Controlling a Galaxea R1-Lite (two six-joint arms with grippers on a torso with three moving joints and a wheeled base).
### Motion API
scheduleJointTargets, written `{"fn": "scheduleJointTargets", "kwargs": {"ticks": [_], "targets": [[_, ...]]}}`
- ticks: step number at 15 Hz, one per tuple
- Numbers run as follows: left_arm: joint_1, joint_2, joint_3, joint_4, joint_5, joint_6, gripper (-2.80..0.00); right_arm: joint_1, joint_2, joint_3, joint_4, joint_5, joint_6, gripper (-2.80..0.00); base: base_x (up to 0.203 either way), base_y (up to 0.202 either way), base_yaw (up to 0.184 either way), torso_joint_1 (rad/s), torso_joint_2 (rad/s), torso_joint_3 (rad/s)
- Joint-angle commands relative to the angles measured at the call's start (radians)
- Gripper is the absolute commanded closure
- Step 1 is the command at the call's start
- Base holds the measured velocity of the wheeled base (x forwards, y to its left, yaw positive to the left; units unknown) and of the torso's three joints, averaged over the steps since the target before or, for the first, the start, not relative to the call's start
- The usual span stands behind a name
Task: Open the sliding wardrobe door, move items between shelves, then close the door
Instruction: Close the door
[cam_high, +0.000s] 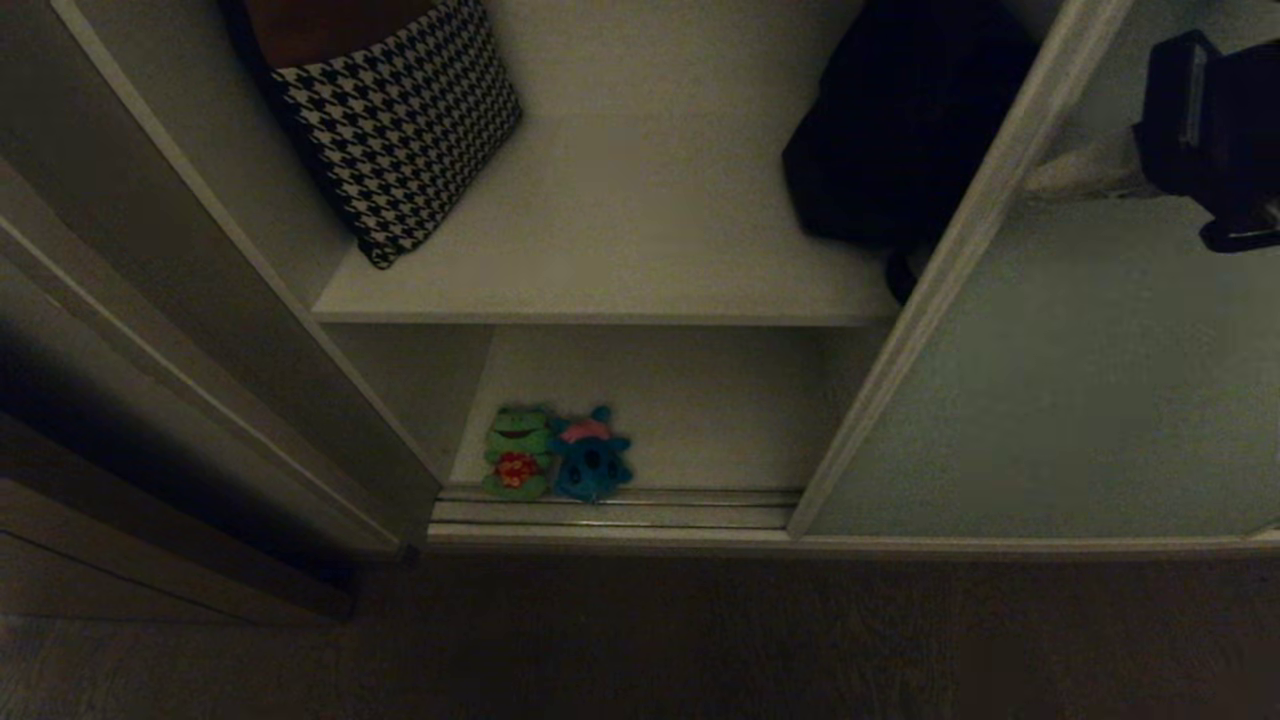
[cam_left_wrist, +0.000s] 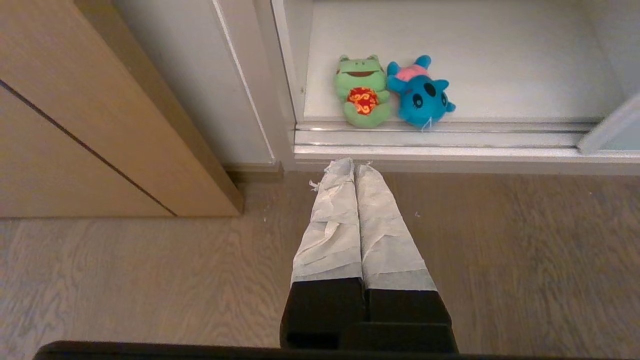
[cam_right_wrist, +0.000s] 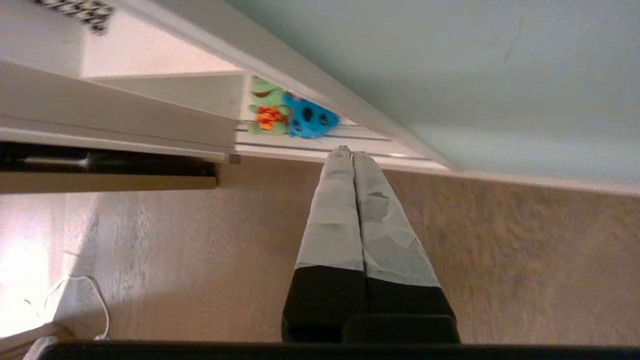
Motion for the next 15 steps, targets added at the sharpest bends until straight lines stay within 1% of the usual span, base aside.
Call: {"fn": "scheduleJointTargets", "kwargs": {"ticks": [1, 4, 6, 8, 9, 10, 12, 13, 14, 15], "targets": [[0.000, 0.001, -0.001, 0.000, 0.000, 0.001, 0.00, 0.077, 0.031, -0.007, -0.022, -0.015, -0.005, 0.00, 0.000, 0.000, 0.000, 0.000, 0.00, 0.000], [0.000, 0.001, 0.001, 0.001, 0.000, 0.001, 0.00, 0.205, 0.014, -0.007, -0.027, -0.058, -0.038, 0.00, 0.000, 0.000, 0.000, 0.000, 0.00, 0.000], [0.000, 0.001, -0.001, 0.001, 0.000, 0.001, 0.00, 0.266, -0.043, 0.001, -0.015, -0.063, -0.044, 0.00, 0.000, 0.000, 0.000, 0.000, 0.00, 0.000], [0.000, 0.001, -0.001, 0.000, 0.000, 0.001, 0.00, 0.317, -0.129, 0.045, 0.010, -0.054, -0.049, 0.00, 0.000, 0.000, 0.000, 0.000, 0.00, 0.000], [0.000, 0.001, 0.001, 0.000, 0.000, 0.001, 0.00, 0.357, -0.184, 0.087, 0.021, -0.046, -0.061, 0.00, 0.000, 0.000, 0.000, 0.000, 0.00, 0.000], [0.000, 0.001, -0.001, 0.000, 0.000, 0.001, 0.00, 0.375, -0.229, 0.123, 0.027, -0.038, -0.078, 0.00, 0.000, 0.000, 0.000, 0.000, 0.00, 0.000], [0.000, 0.001, -0.001, 0.001, 0.000, 0.001, 0.00, 0.389, -0.312, 0.204, 0.033, -0.032, -0.105, 0.00, 0.000, 0.000, 0.000, 0.000, 0.00, 0.000], [0.000, 0.001, 0.000, 0.000, 0.000, 0.001, 0.00, 0.376, -0.343, 0.224, 0.034, -0.040, -0.106, 0.00, 0.000, 0.000, 0.000, 0.000, 0.00, 0.000], [0.000, 0.001, -0.001, 0.001, 0.000, 0.001, 0.00, 0.341, -0.360, 0.240, 0.038, -0.048, -0.107, 0.00, 0.000, 0.000, 0.000, 0.000, 0.00, 0.000], [0.000, 0.001, 0.000, 0.000, 0.000, 0.001, 0.00, 0.287, -0.372, 0.250, 0.044, -0.054, -0.109, 0.00, 0.000, 0.000, 0.000, 0.000, 0.00, 0.000]]}}
